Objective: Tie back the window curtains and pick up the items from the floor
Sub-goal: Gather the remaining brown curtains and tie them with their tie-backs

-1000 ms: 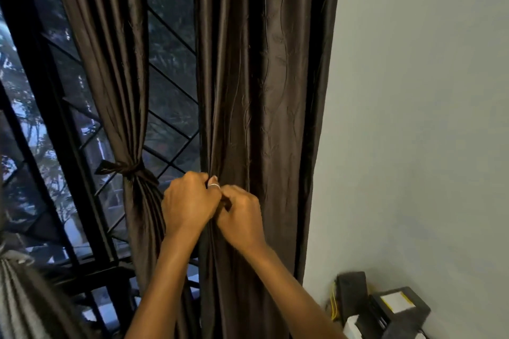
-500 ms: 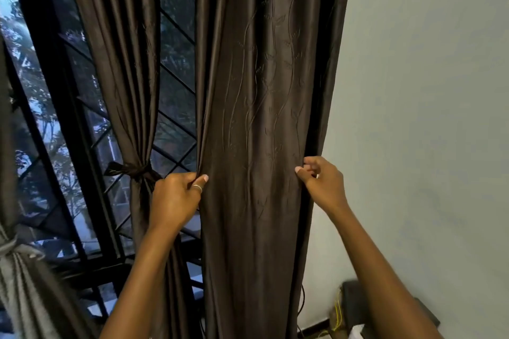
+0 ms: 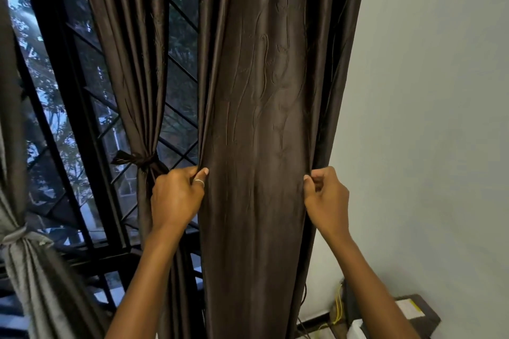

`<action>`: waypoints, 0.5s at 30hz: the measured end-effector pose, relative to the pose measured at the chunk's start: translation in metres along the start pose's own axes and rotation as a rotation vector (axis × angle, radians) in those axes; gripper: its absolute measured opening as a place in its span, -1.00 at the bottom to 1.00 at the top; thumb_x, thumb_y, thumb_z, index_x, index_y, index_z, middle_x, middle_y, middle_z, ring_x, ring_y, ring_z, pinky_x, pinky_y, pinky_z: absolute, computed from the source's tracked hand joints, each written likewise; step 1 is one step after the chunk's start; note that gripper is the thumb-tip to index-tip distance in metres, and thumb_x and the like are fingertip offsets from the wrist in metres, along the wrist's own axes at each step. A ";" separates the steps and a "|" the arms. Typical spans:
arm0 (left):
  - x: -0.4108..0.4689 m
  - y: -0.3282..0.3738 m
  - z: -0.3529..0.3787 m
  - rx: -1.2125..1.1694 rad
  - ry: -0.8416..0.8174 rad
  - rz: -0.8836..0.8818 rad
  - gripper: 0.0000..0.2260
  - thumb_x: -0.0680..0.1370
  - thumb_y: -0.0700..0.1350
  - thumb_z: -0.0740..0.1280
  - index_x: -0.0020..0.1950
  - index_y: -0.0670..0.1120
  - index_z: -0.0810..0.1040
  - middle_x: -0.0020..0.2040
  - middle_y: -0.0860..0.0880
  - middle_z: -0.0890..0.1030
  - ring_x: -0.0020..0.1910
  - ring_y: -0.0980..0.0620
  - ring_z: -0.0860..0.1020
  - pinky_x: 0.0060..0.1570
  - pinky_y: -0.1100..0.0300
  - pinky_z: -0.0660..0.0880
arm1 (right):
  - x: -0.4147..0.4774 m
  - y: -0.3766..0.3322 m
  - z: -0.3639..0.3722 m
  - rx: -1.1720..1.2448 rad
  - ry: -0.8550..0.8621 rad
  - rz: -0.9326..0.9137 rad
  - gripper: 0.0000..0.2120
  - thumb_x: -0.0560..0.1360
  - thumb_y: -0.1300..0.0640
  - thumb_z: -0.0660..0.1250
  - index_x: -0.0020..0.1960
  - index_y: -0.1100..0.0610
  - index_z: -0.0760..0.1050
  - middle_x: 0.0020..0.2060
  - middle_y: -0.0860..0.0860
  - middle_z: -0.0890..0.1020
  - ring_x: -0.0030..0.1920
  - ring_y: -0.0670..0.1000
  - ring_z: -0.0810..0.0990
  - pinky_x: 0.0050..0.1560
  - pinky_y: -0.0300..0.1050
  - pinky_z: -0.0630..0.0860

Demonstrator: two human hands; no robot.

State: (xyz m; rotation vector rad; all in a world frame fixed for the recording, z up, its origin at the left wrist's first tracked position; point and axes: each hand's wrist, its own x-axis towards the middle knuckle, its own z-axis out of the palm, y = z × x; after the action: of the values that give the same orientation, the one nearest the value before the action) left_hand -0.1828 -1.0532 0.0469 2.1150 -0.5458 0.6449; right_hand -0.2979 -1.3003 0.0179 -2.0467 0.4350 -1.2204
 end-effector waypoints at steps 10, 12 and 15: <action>-0.027 0.035 0.022 -0.028 -0.027 0.078 -0.55 0.61 0.04 0.33 -0.44 -0.05 0.34 -0.58 0.00 0.35 -0.51 0.00 0.46 -0.47 0.04 0.37 | -0.052 -0.039 0.045 0.150 -0.099 -0.075 -0.81 0.52 0.20 0.45 0.12 0.10 0.58 -0.14 -0.05 0.66 -0.21 -0.17 0.63 -0.18 -0.40 0.52; -0.028 0.040 0.025 -0.053 -0.038 0.086 -0.56 0.61 0.02 0.33 -0.43 -0.06 0.35 -0.57 -0.01 0.37 -0.50 -0.01 0.47 -0.46 0.02 0.40 | -0.056 -0.045 0.055 0.125 -0.140 -0.164 -0.85 0.52 0.22 0.43 0.09 0.13 0.62 -0.11 -0.02 0.64 -0.17 -0.14 0.63 -0.16 -0.32 0.55; -0.028 0.041 0.027 -0.118 -0.056 0.078 -0.58 0.62 -0.01 0.31 -0.41 -0.11 0.42 -0.54 -0.03 0.45 -0.50 0.02 0.49 -0.43 -0.03 0.45 | -0.056 -0.054 0.063 0.110 -0.182 -0.235 -0.89 0.53 0.25 0.40 0.03 0.13 0.65 -0.17 -0.02 0.60 -0.22 -0.10 0.59 -0.21 -0.24 0.54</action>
State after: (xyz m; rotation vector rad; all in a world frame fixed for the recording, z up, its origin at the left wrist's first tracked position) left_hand -0.2215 -1.0936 0.0402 2.0140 -0.6835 0.5845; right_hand -0.2743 -1.2043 0.0018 -2.1332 0.0409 -1.1504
